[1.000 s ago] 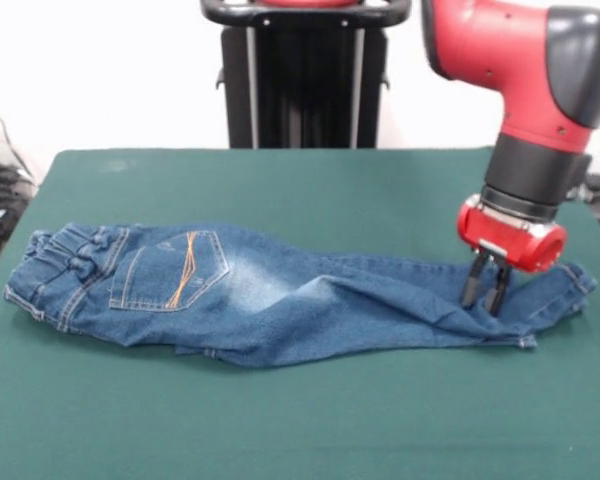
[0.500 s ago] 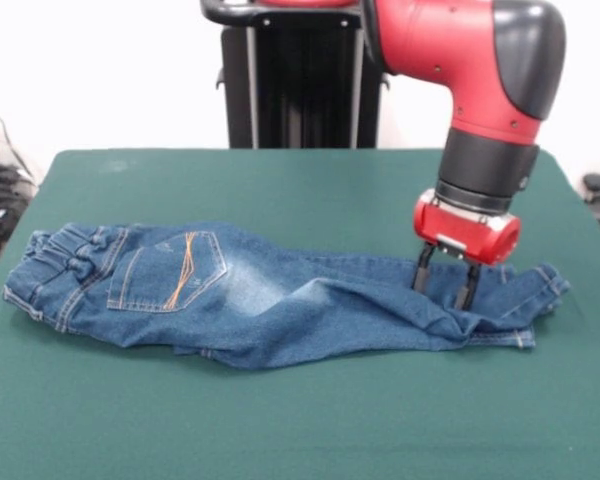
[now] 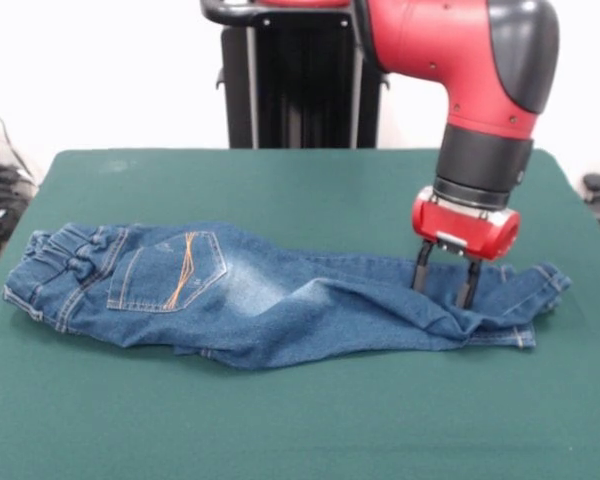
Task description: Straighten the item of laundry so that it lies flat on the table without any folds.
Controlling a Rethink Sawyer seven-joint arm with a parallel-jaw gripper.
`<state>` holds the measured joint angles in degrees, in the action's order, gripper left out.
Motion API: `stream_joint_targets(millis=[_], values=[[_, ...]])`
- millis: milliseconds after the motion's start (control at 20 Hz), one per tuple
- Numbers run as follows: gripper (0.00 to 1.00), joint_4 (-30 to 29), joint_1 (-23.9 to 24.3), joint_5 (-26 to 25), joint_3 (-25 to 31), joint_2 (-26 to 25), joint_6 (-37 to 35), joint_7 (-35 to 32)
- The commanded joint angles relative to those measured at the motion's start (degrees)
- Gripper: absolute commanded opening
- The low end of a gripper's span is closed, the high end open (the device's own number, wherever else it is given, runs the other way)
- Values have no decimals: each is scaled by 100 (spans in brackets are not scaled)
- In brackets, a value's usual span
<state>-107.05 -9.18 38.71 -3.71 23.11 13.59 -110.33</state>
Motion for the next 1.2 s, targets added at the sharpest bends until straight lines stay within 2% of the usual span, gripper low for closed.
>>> stream_joint_targets(millis=[50,400,850,1200], values=[[100,-537,144,-269,453,-177,-116,-1364],[100,-687,284,-539,329,3,-320,-1214],[100,-739,571,-874,396,35,-231,-1248],[100,-840,616,-966,376,122,-254,-1264]])
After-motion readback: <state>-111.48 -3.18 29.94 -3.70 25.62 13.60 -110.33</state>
